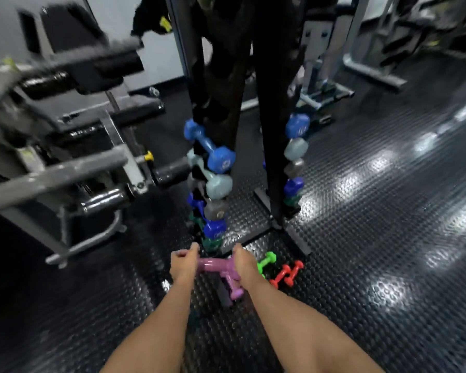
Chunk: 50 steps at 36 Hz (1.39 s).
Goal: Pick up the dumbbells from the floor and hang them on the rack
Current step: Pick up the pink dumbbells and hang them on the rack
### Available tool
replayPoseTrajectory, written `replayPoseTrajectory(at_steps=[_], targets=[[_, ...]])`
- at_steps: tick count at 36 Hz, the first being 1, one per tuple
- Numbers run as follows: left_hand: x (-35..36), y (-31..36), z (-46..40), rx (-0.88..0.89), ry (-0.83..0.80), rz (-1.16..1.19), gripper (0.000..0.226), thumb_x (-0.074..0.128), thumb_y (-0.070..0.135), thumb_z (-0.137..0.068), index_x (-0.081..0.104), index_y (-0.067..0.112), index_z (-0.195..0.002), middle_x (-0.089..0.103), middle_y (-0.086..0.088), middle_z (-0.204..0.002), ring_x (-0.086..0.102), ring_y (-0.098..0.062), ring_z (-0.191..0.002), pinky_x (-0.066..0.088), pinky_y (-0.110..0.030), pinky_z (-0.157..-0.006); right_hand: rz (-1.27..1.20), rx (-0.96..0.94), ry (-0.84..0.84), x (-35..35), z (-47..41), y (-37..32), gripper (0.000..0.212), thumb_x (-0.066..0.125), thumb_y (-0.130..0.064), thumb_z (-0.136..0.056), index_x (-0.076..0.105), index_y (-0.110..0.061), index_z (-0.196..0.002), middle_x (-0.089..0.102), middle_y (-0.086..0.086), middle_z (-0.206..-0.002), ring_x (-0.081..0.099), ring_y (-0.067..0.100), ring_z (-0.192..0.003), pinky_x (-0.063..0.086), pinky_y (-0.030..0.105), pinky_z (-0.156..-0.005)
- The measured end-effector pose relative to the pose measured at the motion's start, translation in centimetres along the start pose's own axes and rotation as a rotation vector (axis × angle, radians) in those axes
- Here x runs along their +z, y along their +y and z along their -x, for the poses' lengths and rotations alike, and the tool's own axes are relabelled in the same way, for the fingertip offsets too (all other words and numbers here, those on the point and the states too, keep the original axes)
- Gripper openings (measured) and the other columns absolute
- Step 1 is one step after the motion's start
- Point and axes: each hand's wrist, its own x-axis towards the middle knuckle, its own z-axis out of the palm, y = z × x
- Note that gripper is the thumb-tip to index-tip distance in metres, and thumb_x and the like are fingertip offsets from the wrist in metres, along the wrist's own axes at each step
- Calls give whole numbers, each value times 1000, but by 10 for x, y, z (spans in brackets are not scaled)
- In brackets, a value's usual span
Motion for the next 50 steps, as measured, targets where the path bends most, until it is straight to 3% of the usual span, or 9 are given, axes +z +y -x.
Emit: replayPoseTrajectory(at_steps=[2, 6, 14, 20, 26, 30, 36, 39, 50], targets=[[-13, 37, 20, 14, 6, 5, 28, 72, 39, -78, 59, 16, -88, 60, -5, -91, 52, -26, -86, 40, -32, -80, -32, 1, -16, -8, 29, -30, 44, 45, -42, -95, 64, -3, -101, 65, 17, -99, 70, 36, -83, 61, 46, -66], [-36, 105, 51, 58, -6, -10, 28, 73, 38, -77, 62, 16, -91, 62, -7, -96, 58, -30, -101, 45, -35, -94, 14, -79, 46, -24, 81, -81, 51, 41, -45, -97, 64, -5, -120, 64, 16, -114, 62, 30, -90, 49, 25, -59], [-61, 220, 86, 265, -110, 12, 34, 74, 42, -78, 66, 13, -93, 69, -13, -105, 63, -32, -101, 53, -42, -93, -60, -265, 189, -40, 152, -168, 46, 41, -49, -98, 64, -15, -118, 65, 16, -121, 64, 36, -103, 58, 36, -69], [-63, 298, 94, 361, -231, 126, 28, 75, 34, -74, 60, 14, -87, 63, -12, -97, 60, -27, -82, 57, -43, -70, -226, -372, 228, -45, 181, -223, 43, 44, -45, -97, 64, -10, -113, 64, 18, -118, 61, 35, -104, 53, 43, -90], [-65, 359, 83, 321, -288, 148, 45, 70, 47, -76, 68, 12, -105, 66, -14, -108, 66, -35, -96, 59, -51, -84, -386, -323, 200, -29, 195, -265, 34, 56, -40, -91, 65, -12, -108, 60, 10, -99, 69, 34, -78, 60, 39, -49], [-60, 383, 68, 317, -307, 120, 50, 64, 45, -81, 70, 11, -116, 68, -13, -117, 65, -34, -105, 56, -48, -91, -479, -273, 226, -15, 190, -286, 30, 61, -40, -89, 66, -15, -106, 59, 8, -90, 65, 27, -69, 61, 41, -51], [-48, 409, 54, 443, -339, 21, 43, 67, 52, -80, 70, 14, -100, 64, -7, -99, 53, -15, -65, 40, -21, -43, -700, -110, 295, 9, 161, -319, 40, 65, -31, -88, 65, -2, -116, 63, 19, -109, 64, 38, -98, 59, 49, -66], [-35, 417, 45, 392, -411, 66, 39, 75, 50, -73, 68, 16, -90, 66, -7, -99, 56, -15, -68, 43, -25, -53, -698, -125, 360, 14, 150, -325, 44, 60, -34, -91, 64, 0, -118, 65, 20, -117, 65, 38, -102, 57, 50, -89], [7, 427, 23, 332, -449, 86, 55, 73, 71, -66, 53, 20, -67, 57, -2, -82, 58, -26, -93, 51, -40, -92, -664, -171, 471, 17, 139, -334, 47, 50, -38, -96, 64, -5, -127, 64, 19, -124, 61, 39, -113, 52, 51, -96]])
